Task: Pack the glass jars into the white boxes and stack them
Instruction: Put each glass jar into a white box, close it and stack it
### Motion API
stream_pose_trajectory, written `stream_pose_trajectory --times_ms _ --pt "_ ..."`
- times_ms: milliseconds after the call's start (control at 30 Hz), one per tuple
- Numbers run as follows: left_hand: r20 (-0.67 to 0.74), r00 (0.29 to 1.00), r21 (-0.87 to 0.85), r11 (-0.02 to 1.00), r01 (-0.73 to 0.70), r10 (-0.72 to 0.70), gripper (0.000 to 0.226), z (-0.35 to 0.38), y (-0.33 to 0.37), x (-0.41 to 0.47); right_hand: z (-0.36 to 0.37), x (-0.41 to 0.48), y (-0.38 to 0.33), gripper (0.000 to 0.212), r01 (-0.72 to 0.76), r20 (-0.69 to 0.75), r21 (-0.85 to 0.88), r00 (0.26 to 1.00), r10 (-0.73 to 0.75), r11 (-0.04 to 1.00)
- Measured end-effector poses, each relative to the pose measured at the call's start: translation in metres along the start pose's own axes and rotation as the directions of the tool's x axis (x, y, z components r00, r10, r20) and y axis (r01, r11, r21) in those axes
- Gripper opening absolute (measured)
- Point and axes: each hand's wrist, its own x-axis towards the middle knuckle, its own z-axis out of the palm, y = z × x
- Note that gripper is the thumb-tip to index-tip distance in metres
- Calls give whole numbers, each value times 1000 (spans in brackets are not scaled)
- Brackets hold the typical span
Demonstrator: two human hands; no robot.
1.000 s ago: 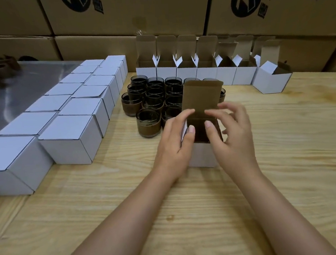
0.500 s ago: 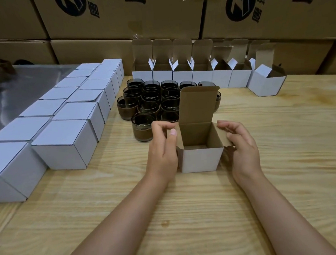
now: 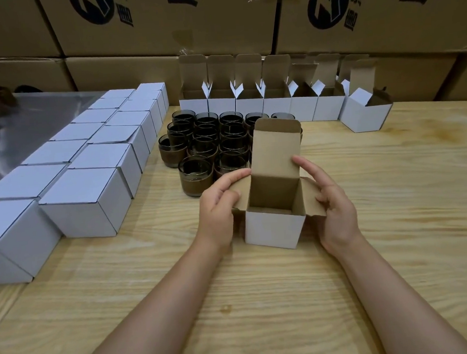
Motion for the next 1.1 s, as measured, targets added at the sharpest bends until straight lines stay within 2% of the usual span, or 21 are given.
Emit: stream_pose_trajectory --times_ms 133,300,400,467,533,600,633,700,767,867,1000,1100 --pt "19 1000 41 999 -7 6 49 -1 1 -1 2 3 2 39 -43 -9 -49 999 42 998" --pt "35 999 91 996 -5 2 41 -3 -1 -4 4 2 -1 34 -43 4 -40 999 44 998" --pt "51 998 186 982 -32 23 38 -7 -1 -10 3 2 -1 33 -36 5 -63 999 36 997" --pt "48 998 334 942 -42 27 38 -12 0 -11 4 2 -2 34 -33 15 -83 999 34 996" --pt "37 991 577 807 -127 129 41 -17 4 -11 3 3 -1 35 -24 20 -97 999 26 995" --pt "-4 953 691 690 -216 303 43 -22 14 -5 3 3 1 35 -16 30 -103 999 19 995" --pt "-56 927 685 690 -235 372 41 -26 19 0 3 3 1 35 -19 37 -107 999 23 994" --pt "-222 881 617 760 -205 417 33 -38 27 19 3 3 1 35 -28 46 -119 998 33 992" --pt "-372 848 588 803 -100 378 30 -53 33 44 4 3 0 36 -20 44 -133 999 27 991" --pt "-492 832 632 763 139 256 39 -73 33 78 4 3 1 35 -4 42 -121 999 9 993" --pt "-437 898 628 728 274 39 61 -79 19 104 2 5 3 35 8 64 -122 998 0 993" --pt "-400 913 666 660 348 -79 52 -84 7 114 3 5 2 35 11 77 -107 997 -3 994"
